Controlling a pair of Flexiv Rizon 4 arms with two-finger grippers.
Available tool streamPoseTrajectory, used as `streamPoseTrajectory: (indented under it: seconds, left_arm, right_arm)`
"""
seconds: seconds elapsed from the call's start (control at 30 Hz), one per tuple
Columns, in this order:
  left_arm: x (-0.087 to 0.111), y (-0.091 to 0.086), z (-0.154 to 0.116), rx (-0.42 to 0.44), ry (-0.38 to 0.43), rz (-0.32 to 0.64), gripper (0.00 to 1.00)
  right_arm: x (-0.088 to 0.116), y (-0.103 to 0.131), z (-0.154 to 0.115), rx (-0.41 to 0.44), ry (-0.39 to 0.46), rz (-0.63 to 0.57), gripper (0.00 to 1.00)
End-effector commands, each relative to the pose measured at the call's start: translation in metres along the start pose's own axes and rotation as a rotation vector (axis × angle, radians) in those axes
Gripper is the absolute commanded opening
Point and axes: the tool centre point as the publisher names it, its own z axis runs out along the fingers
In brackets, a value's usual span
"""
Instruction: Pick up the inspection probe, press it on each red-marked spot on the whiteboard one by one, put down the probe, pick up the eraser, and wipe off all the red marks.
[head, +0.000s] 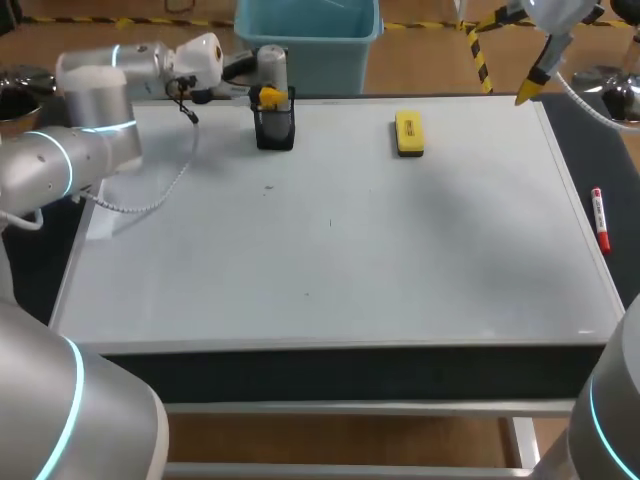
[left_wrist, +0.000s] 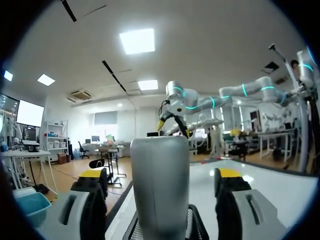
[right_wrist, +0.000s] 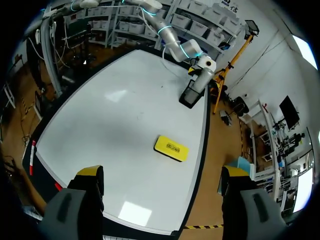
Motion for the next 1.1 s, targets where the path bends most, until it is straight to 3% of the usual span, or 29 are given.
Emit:
streamPoseTrajectory:
  seconds: [0.03,0.2,0.5,0.6,0.83,1.1]
  left_arm:
    - [-0.002,-0.011,-0.004,-0.028,0.004,0.006,1.0]
    - [0.005,-0.028,-0.014,-0.152,-0.037,-0.01,1.0]
    - [0.02,-0.043,-0.043,-0.467,-0.241,-0.02,1.0]
    - [0.027,-0.045,-0.05,-0.553,-0.272,-0.009,1.0]
    - [0.042,-0.047,-0.068,-0.634,-0.317,-0.011,1.0]
    - [0.06,-0.047,-0.087,-0.662,-0.349,-0.008,1.0]
  right_arm:
    - [-0.001,-0.001,-0.001,0.002,0.004,-0.002,1.0]
    - [-0.001,-0.001,-0.001,0.002,0.004,-0.002,1.0]
    - [-0.001,-0.001,-0.001,0.002,0.004,-0.002,1.0]
    - [-0.001,-0.001,-0.001,0.002,0.004,-0.002,1.0]
    - [-0.001,-0.001,-0.001,0.002,0.004,-0.002,1.0]
    - [-0.001,-0.001,-0.001,0.002,0.004,-0.002,1.0]
